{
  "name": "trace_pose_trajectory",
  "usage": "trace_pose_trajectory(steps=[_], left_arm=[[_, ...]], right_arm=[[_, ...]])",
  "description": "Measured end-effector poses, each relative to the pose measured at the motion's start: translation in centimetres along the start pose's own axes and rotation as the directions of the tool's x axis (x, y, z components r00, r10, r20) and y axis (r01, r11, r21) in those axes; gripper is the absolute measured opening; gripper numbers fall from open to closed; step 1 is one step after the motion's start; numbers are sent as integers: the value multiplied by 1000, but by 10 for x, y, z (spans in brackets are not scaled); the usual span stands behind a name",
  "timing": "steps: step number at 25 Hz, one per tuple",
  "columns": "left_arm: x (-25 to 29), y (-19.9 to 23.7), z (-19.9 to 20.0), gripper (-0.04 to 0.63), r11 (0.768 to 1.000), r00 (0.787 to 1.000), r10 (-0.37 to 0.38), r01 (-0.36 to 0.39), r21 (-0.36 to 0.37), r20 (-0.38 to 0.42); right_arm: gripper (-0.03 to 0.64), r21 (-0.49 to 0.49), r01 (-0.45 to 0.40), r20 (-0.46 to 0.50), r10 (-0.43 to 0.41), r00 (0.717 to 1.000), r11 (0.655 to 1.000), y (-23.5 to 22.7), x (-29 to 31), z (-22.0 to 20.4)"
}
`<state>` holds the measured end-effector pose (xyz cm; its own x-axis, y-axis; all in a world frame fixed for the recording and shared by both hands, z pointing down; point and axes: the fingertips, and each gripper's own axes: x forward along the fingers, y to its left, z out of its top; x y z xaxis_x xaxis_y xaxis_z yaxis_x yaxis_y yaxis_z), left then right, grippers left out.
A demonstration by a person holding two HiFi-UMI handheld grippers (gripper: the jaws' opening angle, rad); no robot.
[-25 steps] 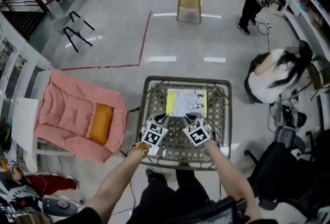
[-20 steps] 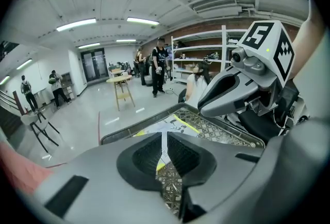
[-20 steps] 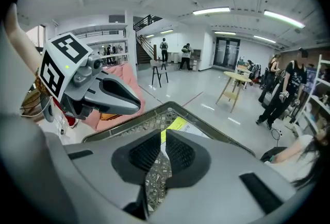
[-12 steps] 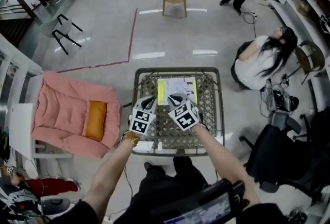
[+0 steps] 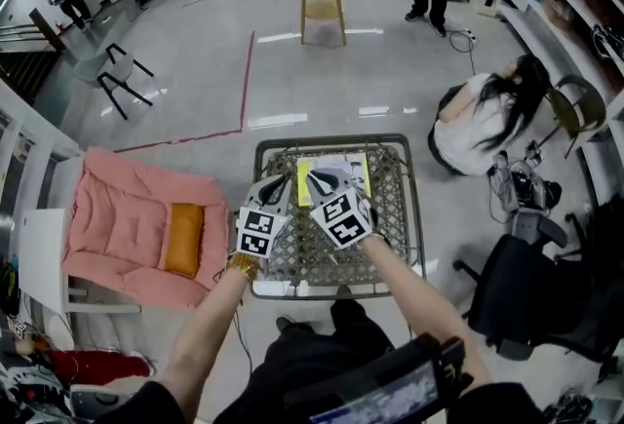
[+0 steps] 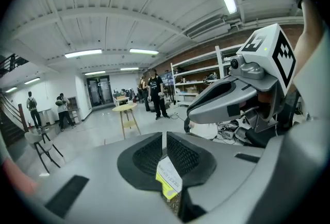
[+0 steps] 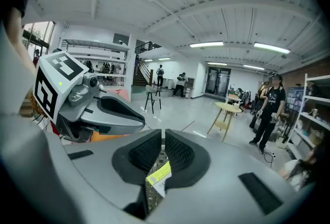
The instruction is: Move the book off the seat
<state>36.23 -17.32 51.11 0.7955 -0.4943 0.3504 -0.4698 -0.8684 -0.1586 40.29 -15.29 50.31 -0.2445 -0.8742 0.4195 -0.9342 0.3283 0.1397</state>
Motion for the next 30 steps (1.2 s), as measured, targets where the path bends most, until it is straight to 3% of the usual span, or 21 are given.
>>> trace_pose_trajectory(steps=[9, 17, 25, 30], left_arm=[[-27, 1, 50, 35, 999, 992, 19, -23, 32, 124], [-55, -5, 90, 35, 997, 966, 39, -57, 60, 256], [-61, -7, 84, 35, 999, 950, 38, -46, 18, 309], [-63, -15, 77, 28, 1000, 950, 21, -24, 8, 313]], right_arm=[[32, -55, 64, 116, -57, 992, 996, -8, -25, 45], [32, -71, 115, 228, -96, 969, 991, -9, -56, 78], [26, -51, 140, 337, -115, 934, 989, -7, -72, 93], [21, -53, 133, 332, -108, 937, 990, 2, -69, 81]])
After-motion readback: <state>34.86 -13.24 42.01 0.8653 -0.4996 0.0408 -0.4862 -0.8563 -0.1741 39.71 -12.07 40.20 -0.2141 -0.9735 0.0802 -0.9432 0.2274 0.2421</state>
